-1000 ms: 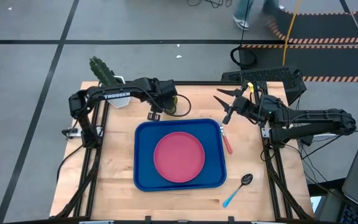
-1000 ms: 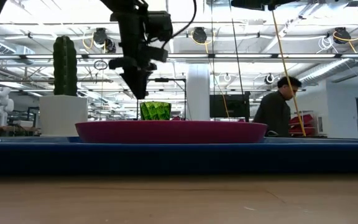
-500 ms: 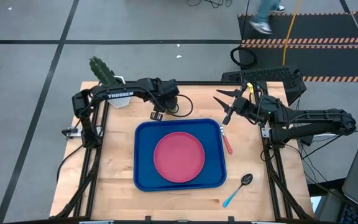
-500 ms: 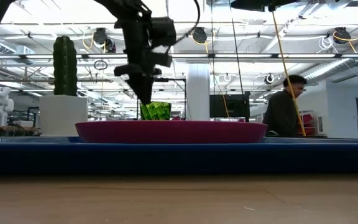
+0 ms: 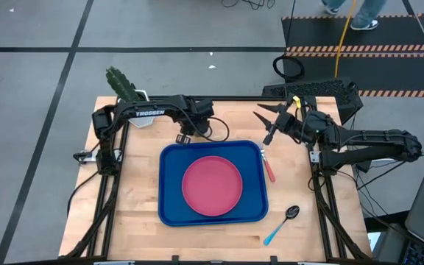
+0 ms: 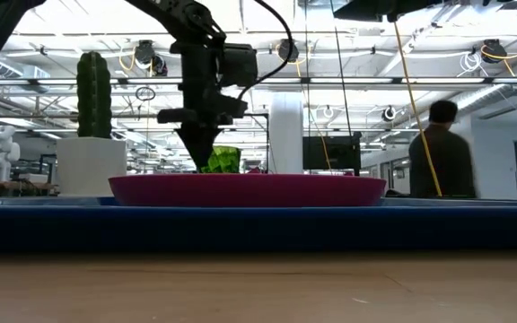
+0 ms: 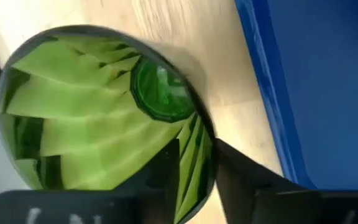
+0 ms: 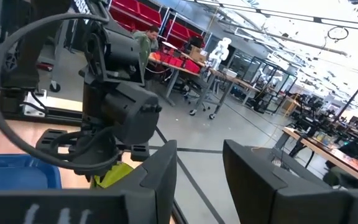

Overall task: Pick and place plate/cup/fork/spoon on tray
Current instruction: Put the green glass on the top left of the pink plate on the blue serving tray

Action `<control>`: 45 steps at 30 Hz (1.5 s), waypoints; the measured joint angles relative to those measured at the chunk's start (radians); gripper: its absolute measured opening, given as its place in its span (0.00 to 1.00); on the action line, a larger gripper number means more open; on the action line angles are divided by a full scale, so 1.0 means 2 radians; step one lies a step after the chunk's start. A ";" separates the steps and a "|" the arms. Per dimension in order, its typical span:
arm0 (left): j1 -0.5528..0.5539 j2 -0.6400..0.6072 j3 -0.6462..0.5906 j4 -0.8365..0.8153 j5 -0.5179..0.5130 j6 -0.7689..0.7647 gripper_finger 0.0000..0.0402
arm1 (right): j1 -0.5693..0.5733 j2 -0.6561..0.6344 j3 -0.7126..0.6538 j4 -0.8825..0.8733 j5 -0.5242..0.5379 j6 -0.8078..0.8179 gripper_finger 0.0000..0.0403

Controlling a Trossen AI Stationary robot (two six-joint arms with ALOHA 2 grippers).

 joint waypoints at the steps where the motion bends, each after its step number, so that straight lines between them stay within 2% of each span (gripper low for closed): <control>1: 0.000 0.000 0.000 -0.003 -0.003 0.002 0.17 | -0.002 0.000 0.000 -0.001 0.000 0.000 0.31; 3: 0.000 -0.001 0.000 -0.011 -0.008 -0.001 0.07 | -0.003 0.000 0.000 -0.001 0.000 0.000 0.31; 5: 0.000 0.000 0.000 -0.015 -0.014 -0.011 0.03 | -0.003 0.000 0.000 -0.001 0.000 0.000 0.31; 15: -0.002 -0.007 0.001 -0.062 -0.042 -0.040 0.02 | -0.003 0.000 0.000 0.000 0.000 -0.004 0.31; 21: -0.009 -0.031 0.042 -0.129 -0.055 -0.074 0.02 | -0.003 0.000 0.000 -0.001 0.000 -0.005 0.31; 28: -0.033 -0.056 0.082 -0.187 0.035 -0.130 0.02 | -0.003 0.000 0.000 -0.009 0.001 -0.005 0.31; 32: -0.055 -0.061 0.082 -0.234 0.038 -0.161 0.02 | -0.003 0.000 0.000 -0.016 0.003 -0.006 0.31; 36: -0.081 -0.060 0.081 -0.248 0.049 -0.198 0.02 | -0.003 0.000 0.000 -0.020 0.003 -0.005 0.31; 45: -0.148 -0.057 0.080 -0.235 0.053 -0.269 0.02 | -0.003 0.000 0.000 -0.020 0.004 -0.004 0.31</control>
